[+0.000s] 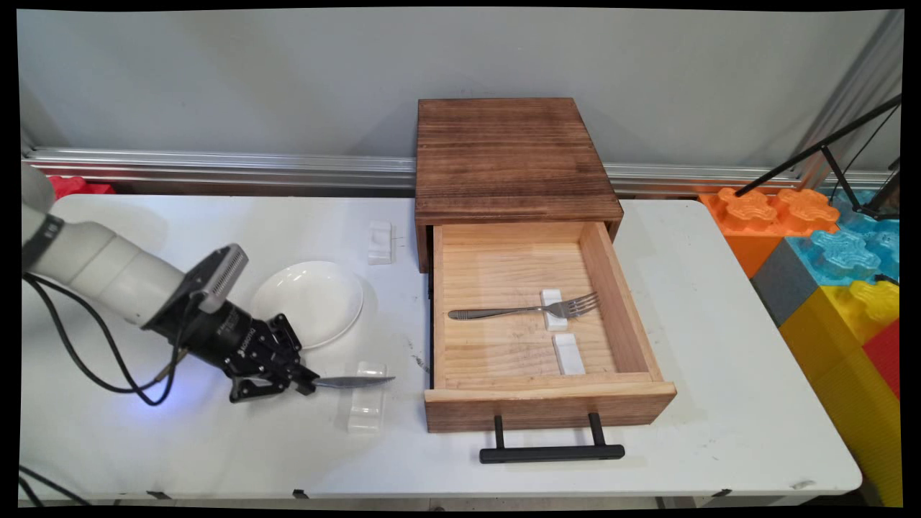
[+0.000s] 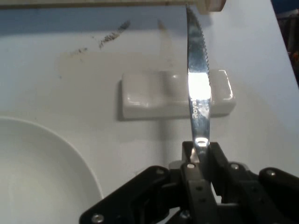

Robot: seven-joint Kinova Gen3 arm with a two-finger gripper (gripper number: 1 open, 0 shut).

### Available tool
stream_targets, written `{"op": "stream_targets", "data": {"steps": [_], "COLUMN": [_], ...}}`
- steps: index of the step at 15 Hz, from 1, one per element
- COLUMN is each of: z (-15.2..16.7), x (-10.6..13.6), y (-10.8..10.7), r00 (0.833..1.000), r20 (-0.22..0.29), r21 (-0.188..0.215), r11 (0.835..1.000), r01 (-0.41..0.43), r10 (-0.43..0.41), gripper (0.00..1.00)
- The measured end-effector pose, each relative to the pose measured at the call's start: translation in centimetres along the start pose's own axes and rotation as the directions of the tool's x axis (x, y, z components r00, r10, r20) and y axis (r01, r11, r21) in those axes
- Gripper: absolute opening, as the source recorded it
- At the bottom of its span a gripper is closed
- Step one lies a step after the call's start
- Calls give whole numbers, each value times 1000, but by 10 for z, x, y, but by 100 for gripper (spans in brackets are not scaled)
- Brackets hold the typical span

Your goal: Place the picked object into the drawer

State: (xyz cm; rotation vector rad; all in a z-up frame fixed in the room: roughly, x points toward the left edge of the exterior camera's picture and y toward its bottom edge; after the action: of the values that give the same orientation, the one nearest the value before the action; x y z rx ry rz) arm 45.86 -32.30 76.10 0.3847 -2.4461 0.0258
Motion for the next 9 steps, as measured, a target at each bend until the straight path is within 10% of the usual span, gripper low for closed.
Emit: {"op": "stream_targets", "data": {"steps": [9], "z": [-51], "x": [47], "y": [-9], "r00": [1000], "r20": [15], "r21": [44], "r11": [999], "r01": [13], "r10": [-14], "gripper": [0]}}
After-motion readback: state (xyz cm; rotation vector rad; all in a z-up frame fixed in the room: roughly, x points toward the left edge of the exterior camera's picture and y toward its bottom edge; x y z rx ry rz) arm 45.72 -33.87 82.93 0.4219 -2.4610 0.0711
